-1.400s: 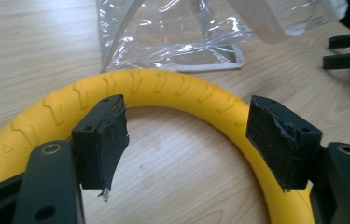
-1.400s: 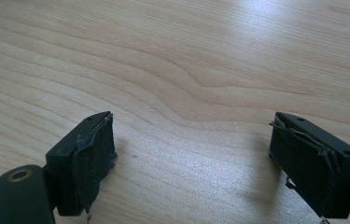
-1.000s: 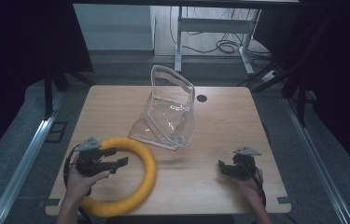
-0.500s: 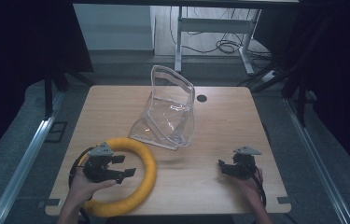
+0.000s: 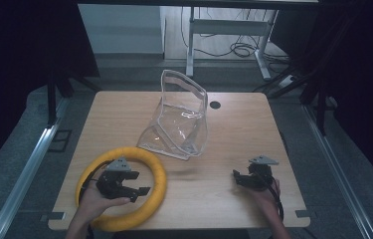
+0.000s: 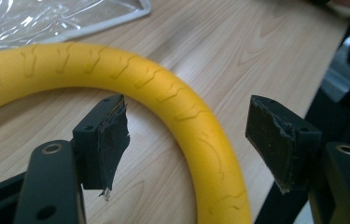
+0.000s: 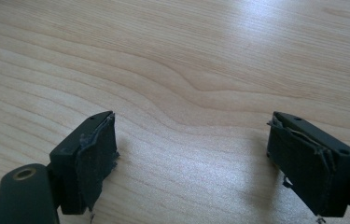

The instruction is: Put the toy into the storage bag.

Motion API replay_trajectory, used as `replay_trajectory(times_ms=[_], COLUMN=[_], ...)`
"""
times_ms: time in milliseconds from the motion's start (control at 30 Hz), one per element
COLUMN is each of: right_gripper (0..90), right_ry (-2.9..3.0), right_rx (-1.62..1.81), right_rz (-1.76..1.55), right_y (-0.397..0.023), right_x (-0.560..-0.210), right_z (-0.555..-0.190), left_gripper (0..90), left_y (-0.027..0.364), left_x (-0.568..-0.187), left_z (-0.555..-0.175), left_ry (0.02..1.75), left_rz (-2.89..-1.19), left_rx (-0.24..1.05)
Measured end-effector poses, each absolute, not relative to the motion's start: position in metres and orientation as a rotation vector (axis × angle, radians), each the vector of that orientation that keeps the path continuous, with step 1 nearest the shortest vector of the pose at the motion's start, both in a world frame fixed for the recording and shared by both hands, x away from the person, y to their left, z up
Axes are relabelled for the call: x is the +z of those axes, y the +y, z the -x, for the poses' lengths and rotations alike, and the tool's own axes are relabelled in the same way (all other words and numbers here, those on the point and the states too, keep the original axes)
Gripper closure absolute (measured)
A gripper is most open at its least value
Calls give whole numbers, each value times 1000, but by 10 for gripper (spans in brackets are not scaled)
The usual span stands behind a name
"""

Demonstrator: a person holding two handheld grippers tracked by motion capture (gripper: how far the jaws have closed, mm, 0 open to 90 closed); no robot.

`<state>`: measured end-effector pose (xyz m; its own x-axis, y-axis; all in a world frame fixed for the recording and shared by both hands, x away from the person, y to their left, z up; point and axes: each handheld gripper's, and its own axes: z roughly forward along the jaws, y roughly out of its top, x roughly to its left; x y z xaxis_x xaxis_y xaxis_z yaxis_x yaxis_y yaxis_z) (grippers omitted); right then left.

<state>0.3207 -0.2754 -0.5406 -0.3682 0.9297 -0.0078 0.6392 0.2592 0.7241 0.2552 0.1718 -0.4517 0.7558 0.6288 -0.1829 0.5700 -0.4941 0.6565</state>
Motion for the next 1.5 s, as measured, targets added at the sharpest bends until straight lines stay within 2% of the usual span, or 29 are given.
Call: replay_trajectory(times_ms=[1133,1500], right_gripper=[166,166], right_ry=[2093,2093], right_rx=[892,892], right_rz=[-1428,-1428], right_y=[-276,-276], right_x=[-541,-541], right_z=[-321,-321], left_gripper=[302,341], left_y=[122,108], left_x=[-493,-508], left_z=[-259,-260], left_ry=[955,1018], left_rz=[-2514,-2564], left_rx=[2,3])
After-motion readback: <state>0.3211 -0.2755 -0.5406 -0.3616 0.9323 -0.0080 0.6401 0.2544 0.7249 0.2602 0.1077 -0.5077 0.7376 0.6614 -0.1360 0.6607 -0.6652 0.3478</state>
